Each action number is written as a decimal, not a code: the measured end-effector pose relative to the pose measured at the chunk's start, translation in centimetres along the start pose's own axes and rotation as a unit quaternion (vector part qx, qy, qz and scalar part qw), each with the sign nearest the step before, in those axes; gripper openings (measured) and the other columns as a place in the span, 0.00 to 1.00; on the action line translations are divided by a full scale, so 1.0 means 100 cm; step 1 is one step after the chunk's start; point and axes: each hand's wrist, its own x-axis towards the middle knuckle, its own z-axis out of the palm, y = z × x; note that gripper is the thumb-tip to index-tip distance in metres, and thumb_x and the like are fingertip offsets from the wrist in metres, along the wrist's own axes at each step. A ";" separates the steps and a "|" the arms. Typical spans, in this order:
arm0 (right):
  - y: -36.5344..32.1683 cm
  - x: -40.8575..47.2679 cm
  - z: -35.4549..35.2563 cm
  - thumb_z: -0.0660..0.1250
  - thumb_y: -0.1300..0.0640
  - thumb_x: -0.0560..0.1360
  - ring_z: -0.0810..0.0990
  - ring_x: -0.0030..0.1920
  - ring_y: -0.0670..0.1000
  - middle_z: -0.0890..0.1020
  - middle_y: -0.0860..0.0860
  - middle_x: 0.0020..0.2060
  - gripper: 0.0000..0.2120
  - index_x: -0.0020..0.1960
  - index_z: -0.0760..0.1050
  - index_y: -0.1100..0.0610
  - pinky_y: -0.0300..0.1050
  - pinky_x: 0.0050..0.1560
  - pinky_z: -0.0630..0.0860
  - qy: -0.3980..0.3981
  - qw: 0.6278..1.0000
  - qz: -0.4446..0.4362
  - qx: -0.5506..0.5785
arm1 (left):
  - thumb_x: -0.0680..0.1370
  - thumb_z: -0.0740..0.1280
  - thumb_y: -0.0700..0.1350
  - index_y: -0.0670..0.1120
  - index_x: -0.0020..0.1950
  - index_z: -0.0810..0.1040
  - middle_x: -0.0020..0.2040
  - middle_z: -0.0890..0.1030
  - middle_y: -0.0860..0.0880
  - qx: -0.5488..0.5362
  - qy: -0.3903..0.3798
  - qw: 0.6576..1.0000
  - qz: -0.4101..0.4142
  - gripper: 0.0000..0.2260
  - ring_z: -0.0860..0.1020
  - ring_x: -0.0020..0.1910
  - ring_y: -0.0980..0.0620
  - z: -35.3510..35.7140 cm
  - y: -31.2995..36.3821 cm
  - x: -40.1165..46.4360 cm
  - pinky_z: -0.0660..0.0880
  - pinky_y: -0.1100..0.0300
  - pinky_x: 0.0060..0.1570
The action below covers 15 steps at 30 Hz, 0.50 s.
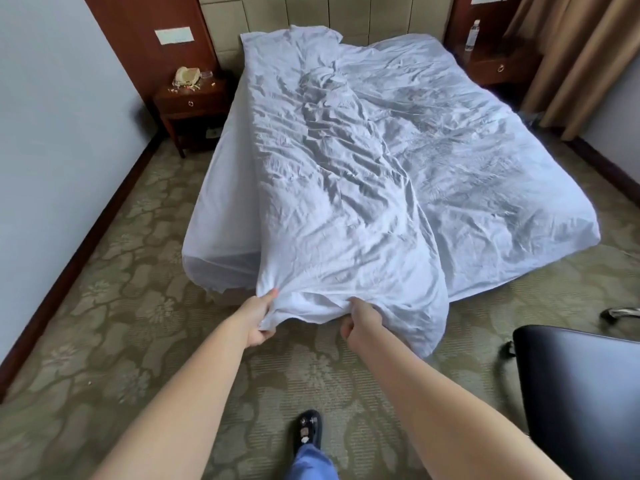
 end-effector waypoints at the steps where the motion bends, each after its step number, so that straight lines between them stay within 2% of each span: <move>1: 0.000 -0.001 -0.003 0.61 0.61 0.79 0.62 0.19 0.47 0.65 0.51 0.23 0.10 0.39 0.68 0.57 0.33 0.18 0.58 -0.003 1.000 -0.006 -0.008 | 0.78 0.66 0.52 0.44 0.54 0.73 0.34 0.76 0.46 0.037 0.020 0.999 0.011 0.12 0.68 0.22 0.53 0.002 -0.002 0.001 0.62 0.67 0.21; 4: -0.003 -0.003 -0.012 0.57 0.65 0.79 0.61 0.23 0.48 0.64 0.52 0.26 0.09 0.40 0.68 0.59 0.34 0.15 0.59 -0.007 0.996 -0.049 -0.078 | 0.75 0.70 0.53 0.45 0.61 0.71 0.49 0.76 0.45 0.188 0.076 0.978 0.056 0.19 0.73 0.39 0.50 0.002 -0.011 0.001 0.70 0.59 0.35; 6: -0.008 0.001 -0.021 0.58 0.67 0.78 0.56 0.23 0.49 0.60 0.52 0.26 0.09 0.40 0.67 0.60 0.33 0.16 0.54 0.003 0.994 -0.045 -0.098 | 0.73 0.73 0.51 0.44 0.61 0.70 0.52 0.75 0.45 0.227 0.086 0.969 0.053 0.22 0.73 0.42 0.50 0.002 -0.021 0.001 0.72 0.59 0.40; 10: -0.010 0.004 -0.038 0.61 0.66 0.77 0.54 0.26 0.49 0.59 0.51 0.27 0.08 0.39 0.68 0.60 0.34 0.18 0.53 0.009 0.984 -0.043 -0.170 | 0.73 0.73 0.45 0.38 0.60 0.73 0.53 0.78 0.44 0.222 0.099 0.970 0.033 0.19 0.77 0.45 0.49 -0.003 -0.041 0.005 0.73 0.61 0.35; 13: 0.000 0.005 -0.051 0.61 0.64 0.78 0.56 0.27 0.49 0.61 0.52 0.27 0.09 0.38 0.67 0.59 0.38 0.20 0.56 0.023 0.973 -0.031 -0.226 | 0.74 0.71 0.40 0.37 0.59 0.76 0.54 0.80 0.41 0.179 0.130 0.973 0.060 0.16 0.80 0.50 0.47 -0.013 -0.055 0.007 0.77 0.58 0.41; 15: 0.007 0.002 -0.057 0.61 0.64 0.78 0.59 0.27 0.50 0.63 0.52 0.29 0.05 0.43 0.69 0.61 0.40 0.22 0.58 0.029 0.970 -0.030 -0.239 | 0.72 0.73 0.38 0.35 0.56 0.78 0.52 0.81 0.41 0.140 0.161 0.973 0.083 0.14 0.80 0.47 0.46 -0.017 -0.064 0.007 0.78 0.57 0.42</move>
